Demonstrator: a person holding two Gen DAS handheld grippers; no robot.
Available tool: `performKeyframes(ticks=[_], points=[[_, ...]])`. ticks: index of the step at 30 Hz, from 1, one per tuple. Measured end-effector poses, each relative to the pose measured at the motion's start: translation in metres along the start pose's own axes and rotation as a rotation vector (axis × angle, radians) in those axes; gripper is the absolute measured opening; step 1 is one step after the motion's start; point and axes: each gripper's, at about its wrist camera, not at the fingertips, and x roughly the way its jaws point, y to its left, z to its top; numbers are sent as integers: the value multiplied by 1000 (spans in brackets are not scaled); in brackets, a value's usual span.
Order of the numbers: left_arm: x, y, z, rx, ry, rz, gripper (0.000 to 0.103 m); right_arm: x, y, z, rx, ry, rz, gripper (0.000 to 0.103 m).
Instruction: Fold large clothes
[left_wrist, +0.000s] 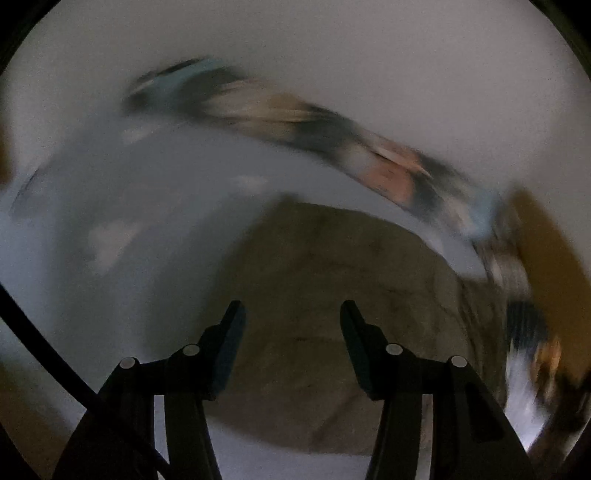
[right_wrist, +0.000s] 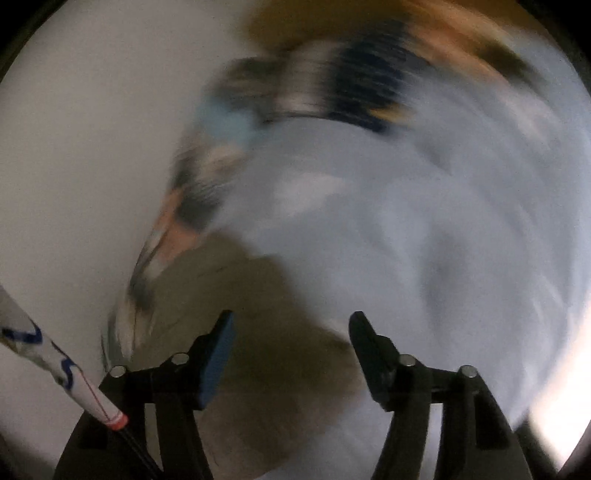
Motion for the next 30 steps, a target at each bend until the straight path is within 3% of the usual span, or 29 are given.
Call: performKeyframes(ticks=[2,5,7,10,15,20,23,25,27,30], points=[[20,-42,4,127,22,-21,53,17,60,-11,-239,3,17,53],[66,-88,8,265,57,-17,53,53,115,-28,-442,16,11,41],[94,-97,6,295,94,7,53,88,142,-31,-548,27,-25,37],[136,-86,8,252,188,65,53,133,156,-41,-669,37,-134,37],[162,-87,17,226,227,69,56,197,133,-39,-616,181,-248,37],[144,-93,13,227,171,84,56,201,138,-39,-606,194,-325,37],[116,-86,11,229,118,71,56,176,149,-36,-593,128,-342,37],[101,-87,10,237,77,73,56,157,165,-38,-638,47,-315,37],[88,-87,3,255,53,87,56,131,178,-45,-677,-2,-226,38],[82,-86,-13,290,55,114,58,117,181,-60,-670,52,-104,44]])
